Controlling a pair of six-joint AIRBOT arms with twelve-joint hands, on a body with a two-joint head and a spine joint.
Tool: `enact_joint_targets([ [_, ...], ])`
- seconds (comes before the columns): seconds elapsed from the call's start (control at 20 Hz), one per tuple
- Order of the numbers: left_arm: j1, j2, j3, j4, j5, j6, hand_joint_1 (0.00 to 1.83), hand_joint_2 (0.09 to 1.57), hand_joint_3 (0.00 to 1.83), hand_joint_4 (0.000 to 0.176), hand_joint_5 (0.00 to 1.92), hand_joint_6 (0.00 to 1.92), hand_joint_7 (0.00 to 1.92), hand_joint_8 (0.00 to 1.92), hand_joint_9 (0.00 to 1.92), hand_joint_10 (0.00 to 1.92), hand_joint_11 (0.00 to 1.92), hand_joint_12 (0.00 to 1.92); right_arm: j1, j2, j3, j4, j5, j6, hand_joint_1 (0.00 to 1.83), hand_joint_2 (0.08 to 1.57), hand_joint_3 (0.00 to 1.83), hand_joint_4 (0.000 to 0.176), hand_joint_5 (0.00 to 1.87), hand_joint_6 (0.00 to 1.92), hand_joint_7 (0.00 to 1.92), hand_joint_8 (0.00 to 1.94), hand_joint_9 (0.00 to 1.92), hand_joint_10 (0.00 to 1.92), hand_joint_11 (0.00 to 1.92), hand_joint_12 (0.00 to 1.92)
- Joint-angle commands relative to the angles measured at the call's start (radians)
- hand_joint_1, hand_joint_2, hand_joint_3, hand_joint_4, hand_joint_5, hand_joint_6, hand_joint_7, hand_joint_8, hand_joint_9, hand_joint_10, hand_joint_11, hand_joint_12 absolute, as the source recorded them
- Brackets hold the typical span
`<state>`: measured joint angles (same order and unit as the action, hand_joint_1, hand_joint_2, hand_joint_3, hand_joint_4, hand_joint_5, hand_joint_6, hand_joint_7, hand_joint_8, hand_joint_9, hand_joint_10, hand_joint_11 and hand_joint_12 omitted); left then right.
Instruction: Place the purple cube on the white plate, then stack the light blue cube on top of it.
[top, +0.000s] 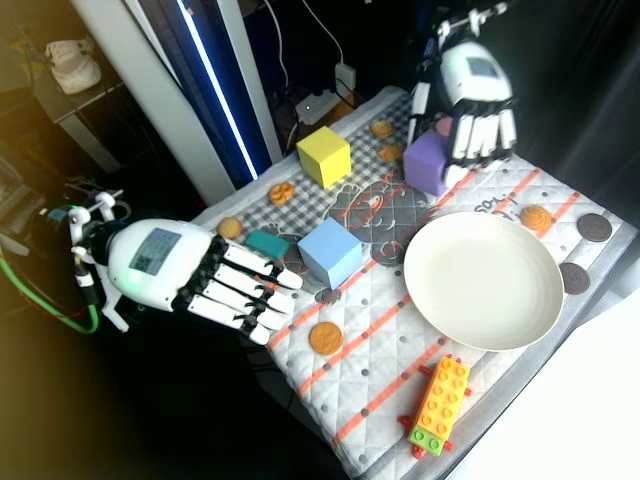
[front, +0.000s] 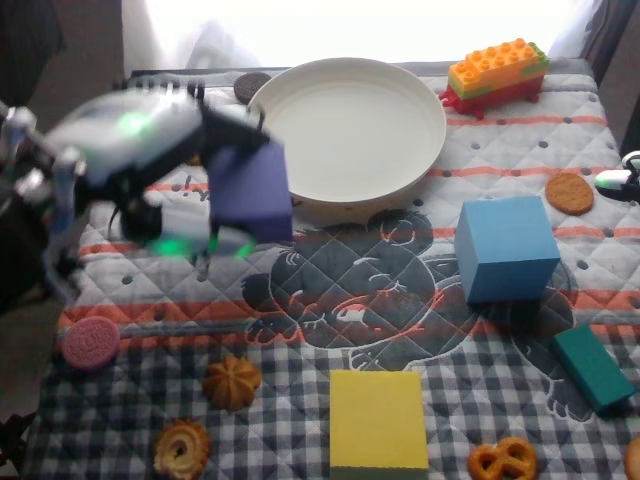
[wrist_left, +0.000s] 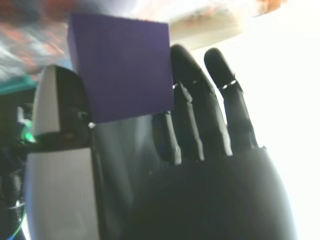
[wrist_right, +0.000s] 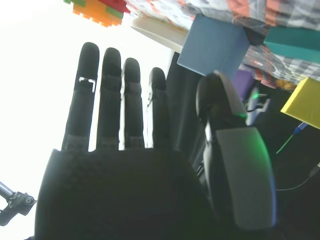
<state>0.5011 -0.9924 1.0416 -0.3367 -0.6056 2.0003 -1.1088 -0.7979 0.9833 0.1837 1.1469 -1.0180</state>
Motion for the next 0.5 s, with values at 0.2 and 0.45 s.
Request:
enact_joint_targets([
  [0.2,-0.164,-0.130,0.170,0.002,0.070,-0.002,1.25,1.14,0.00,0.000,1.00,0.70,0.89,1.36,0.72,1.13,0.54,1.42,0.002,-0.009,0.012,0.012,0.122,0.007,0.57,1.31,0.00,0.079,0.42,0.01,0.43,0.00,0.46,0.00,0.26,0.63],
  [0.45,-0.270,-0.318,0.438,-0.097,0.273,-0.002,1.24,1.12,0.00,0.000,0.99,0.80,0.96,1.18,0.87,0.53,0.52,1.04,0.002,-0.022,0.018,0.008,0.121,0.010,0.64,1.30,0.01,0.098,0.43,0.00,0.41,0.00,0.45,0.00,0.22,0.70],
])
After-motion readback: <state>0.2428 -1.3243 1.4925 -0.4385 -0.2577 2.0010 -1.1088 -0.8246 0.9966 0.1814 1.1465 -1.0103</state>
